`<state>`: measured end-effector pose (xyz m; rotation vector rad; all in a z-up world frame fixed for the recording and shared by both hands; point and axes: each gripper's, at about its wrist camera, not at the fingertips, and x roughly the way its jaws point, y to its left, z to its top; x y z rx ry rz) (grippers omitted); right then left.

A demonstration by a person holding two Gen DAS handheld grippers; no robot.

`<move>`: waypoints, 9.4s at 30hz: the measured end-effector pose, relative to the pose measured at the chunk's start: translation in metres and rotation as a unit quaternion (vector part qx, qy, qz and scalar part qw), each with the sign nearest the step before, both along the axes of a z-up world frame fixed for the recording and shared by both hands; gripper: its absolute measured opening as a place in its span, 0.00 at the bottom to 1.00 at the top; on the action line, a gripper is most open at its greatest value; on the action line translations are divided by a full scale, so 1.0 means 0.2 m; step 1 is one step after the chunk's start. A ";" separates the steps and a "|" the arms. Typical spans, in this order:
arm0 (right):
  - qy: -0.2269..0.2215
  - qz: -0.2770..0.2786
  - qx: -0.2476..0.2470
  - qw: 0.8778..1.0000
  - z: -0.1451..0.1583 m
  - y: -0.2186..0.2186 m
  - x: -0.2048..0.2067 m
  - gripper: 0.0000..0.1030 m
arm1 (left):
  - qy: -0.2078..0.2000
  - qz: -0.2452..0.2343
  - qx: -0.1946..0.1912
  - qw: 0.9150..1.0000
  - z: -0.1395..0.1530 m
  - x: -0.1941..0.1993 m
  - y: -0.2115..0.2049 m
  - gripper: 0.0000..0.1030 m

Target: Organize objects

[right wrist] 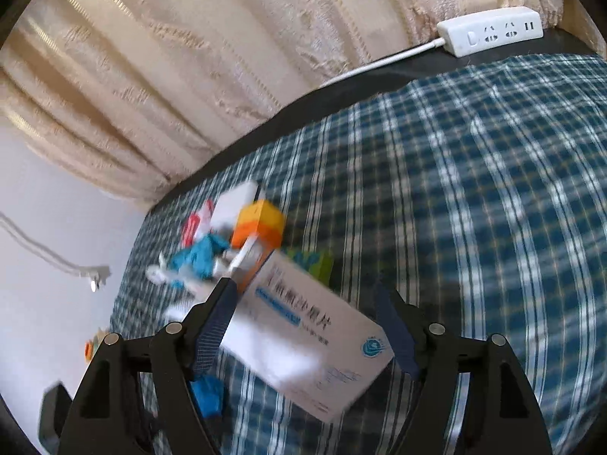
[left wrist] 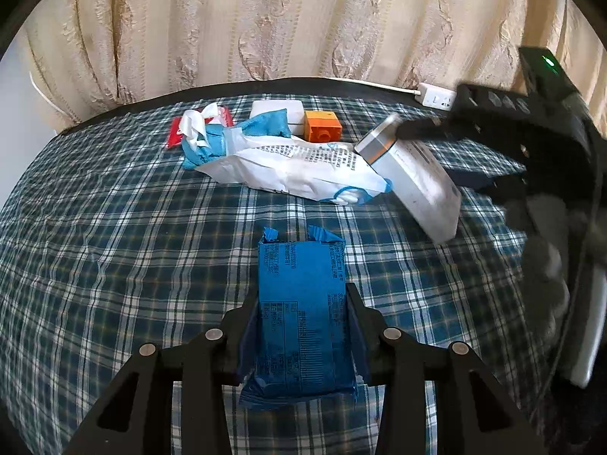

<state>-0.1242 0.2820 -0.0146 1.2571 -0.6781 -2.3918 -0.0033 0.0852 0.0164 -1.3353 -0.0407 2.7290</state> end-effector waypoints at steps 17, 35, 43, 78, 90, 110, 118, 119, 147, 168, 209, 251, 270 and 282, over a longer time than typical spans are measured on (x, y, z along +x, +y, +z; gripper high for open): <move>0.049 0.019 0.166 0.985 0.04 -0.22 0.17 0.79 | -0.002 0.007 -0.004 1.000 -0.01 -0.01 -0.01 0.42; 0.076 -0.018 0.233 0.969 0.04 -0.25 0.22 0.63 | 0.000 0.003 -0.003 1.000 0.00 0.00 -0.01 0.42; 0.092 -0.040 0.255 0.962 0.09 -0.27 0.31 0.63 | 0.003 -0.001 -0.002 1.000 0.01 0.00 0.00 0.42; 0.102 -0.145 0.251 0.952 0.25 0.07 0.84 0.63 | 0.013 -0.035 -0.005 0.999 0.03 0.06 0.09 0.42; 0.110 -0.204 0.246 0.941 0.30 0.29 1.00 0.63 | 0.021 -0.064 -0.022 0.998 0.09 0.12 0.23 0.42; 0.078 -0.306 0.247 0.916 0.26 0.82 1.26 0.63 | 0.037 -0.130 -0.037 0.990 0.18 0.20 0.59 0.42; 0.057 -0.327 0.253 0.909 0.19 0.96 1.27 0.62 | 0.031 -0.139 -0.039 0.989 0.17 0.18 0.66 0.42; 0.055 -0.328 0.254 0.908 0.19 0.97 1.27 0.62 | 0.032 -0.139 -0.040 0.989 0.17 0.19 0.66 0.42; 0.065 -0.326 0.221 0.917 0.17 1.14 1.38 0.66 | 0.026 -0.253 -0.031 0.967 0.25 0.19 1.11 0.42; 0.060 -0.318 0.212 0.922 0.13 1.15 1.39 0.66 | 0.010 -0.328 -0.002 0.945 0.26 0.17 1.42 0.71; 0.071 -0.279 0.227 0.931 0.19 1.01 1.44 0.66 | 0.050 -0.238 -0.086 0.966 0.12 0.08 1.23 0.78; 0.115 -0.331 0.237 0.906 0.34 0.75 1.33 0.66 | 0.028 -0.151 -0.038 0.987 0.16 0.00 0.63 0.95; 0.088 -0.159 0.158 0.971 0.23 0.19 1.04 0.71 | 0.026 -0.055 -0.033 0.998 0.13 -0.04 0.11 0.95; 0.051 -0.106 0.128 0.985 0.14 -0.07 0.87 0.71 | 0.039 -0.022 -0.023 0.999 0.13 -0.03 -0.16 0.95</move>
